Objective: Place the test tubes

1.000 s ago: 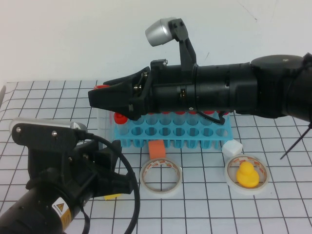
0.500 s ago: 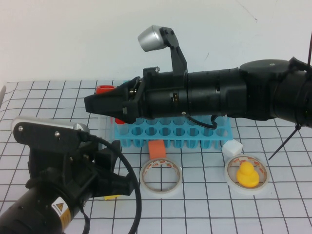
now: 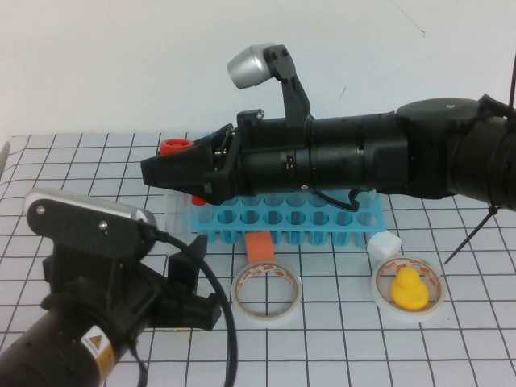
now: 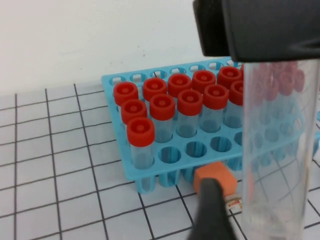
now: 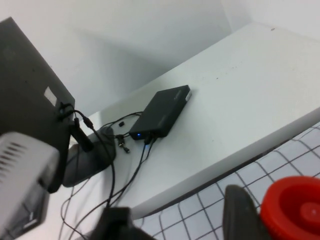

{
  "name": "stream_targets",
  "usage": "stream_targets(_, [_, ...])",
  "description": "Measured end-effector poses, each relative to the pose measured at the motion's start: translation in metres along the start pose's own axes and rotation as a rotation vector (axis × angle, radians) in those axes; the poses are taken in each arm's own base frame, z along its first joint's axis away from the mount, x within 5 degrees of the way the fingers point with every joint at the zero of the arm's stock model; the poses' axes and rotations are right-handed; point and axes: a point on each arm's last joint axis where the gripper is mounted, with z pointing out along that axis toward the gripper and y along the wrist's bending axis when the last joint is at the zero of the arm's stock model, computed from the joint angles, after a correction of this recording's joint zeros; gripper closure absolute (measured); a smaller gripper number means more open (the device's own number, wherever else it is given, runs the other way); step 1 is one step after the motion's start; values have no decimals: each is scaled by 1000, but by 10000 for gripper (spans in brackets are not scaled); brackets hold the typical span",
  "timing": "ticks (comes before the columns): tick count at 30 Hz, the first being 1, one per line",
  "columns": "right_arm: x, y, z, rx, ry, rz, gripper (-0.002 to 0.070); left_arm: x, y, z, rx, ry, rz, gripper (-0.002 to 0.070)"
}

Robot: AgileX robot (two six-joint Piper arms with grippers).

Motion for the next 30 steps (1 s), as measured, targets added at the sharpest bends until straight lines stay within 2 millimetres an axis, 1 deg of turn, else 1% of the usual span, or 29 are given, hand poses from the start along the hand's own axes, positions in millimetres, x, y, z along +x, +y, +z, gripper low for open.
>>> stream_targets(3, [-2,-4,-3,12,-6,-16,410,-6,4,-10,2,-16,-9,215])
stream_targets(5, [-3,-10,-8,27,-13,-16,410,-13,9,-21,3,-45,-2,218])
stream_targets(7, [-6,-17,-14,47,-23,-12,410,-20,17,-34,-9,-71,7,237])
stream_targets(8, [-7,-20,-17,58,-28,-8,410,-22,21,-41,-13,-79,12,261])
stream_targets(10, [-9,-26,-23,71,-36,-5,410,-26,32,-58,-29,-85,24,337])
stream_targets(13, [-13,-31,-31,78,-50,-6,410,-27,49,-85,-49,-65,32,500])
stream_targets(14, [-15,-31,-33,77,-54,-8,410,-25,56,-95,-57,-53,33,560])
stream_targets(17, [-17,-28,-35,62,-59,-15,410,-18,73,-122,-46,-38,41,644])
stream_targets(20, [-17,-26,-35,50,-57,-15,410,-5,85,-143,18,-68,43,666])
stream_targets(25, [-17,-26,-35,50,-58,-13,410,19,96,-164,140,-193,22,675])
stream_targets(27, [-17,-26,-35,50,-58,-13,410,27,98,-166,165,-232,20,675])
stream_targets(30, [-17,-26,-35,50,-58,-13,410,36,98,-162,175,-234,26,675])
